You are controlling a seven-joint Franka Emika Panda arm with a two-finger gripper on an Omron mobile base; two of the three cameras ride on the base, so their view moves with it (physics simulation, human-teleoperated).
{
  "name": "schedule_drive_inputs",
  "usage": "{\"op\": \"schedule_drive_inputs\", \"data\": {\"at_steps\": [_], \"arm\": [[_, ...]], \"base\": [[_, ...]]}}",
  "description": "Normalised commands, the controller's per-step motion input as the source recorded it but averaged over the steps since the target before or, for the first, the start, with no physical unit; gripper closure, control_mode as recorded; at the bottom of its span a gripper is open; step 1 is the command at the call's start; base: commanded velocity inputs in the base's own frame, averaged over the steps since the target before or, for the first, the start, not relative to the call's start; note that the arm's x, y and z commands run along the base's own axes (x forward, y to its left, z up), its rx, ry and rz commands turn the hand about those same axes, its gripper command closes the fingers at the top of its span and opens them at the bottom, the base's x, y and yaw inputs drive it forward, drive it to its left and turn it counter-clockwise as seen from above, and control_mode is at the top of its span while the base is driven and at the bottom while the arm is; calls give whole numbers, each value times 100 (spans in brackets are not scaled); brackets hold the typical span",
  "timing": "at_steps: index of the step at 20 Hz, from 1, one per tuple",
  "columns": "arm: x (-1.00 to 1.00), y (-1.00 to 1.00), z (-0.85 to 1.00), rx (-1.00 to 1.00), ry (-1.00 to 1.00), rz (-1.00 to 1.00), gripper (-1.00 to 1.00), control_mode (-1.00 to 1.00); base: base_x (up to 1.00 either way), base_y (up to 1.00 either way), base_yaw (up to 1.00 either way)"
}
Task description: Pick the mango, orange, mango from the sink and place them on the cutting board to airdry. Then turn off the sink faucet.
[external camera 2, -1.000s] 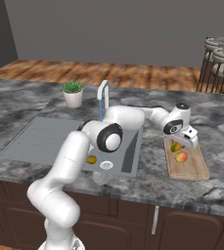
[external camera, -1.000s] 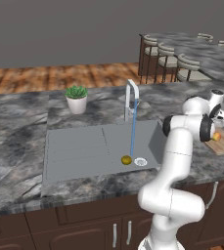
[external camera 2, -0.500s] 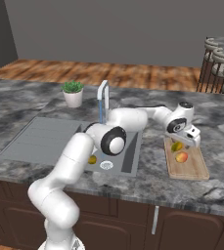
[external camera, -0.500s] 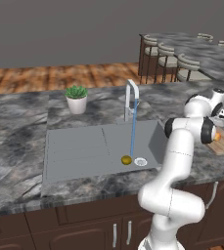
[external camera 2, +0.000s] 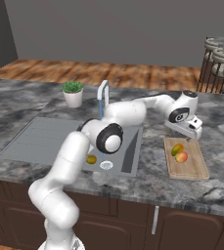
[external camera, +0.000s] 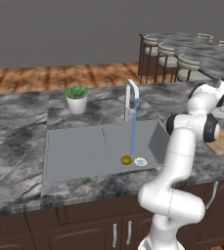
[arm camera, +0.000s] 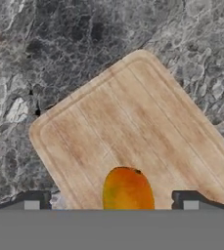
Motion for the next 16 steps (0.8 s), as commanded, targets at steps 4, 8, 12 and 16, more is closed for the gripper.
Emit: {"op": "schedule_drive_inputs", "data": {"at_steps": [4,8,12,16], "arm": [[-58,60,28,-4,-27,8,-100,-100],[-70,64,28,-8,-37,14,-100,-100],[-62,57,26,-9,-40,18,-100,-100],[-63,53,29,-10,-39,19,-100,-100]], "base": [[0,0,0],[0,0,0],[0,0,0],[0,0,0]]}}
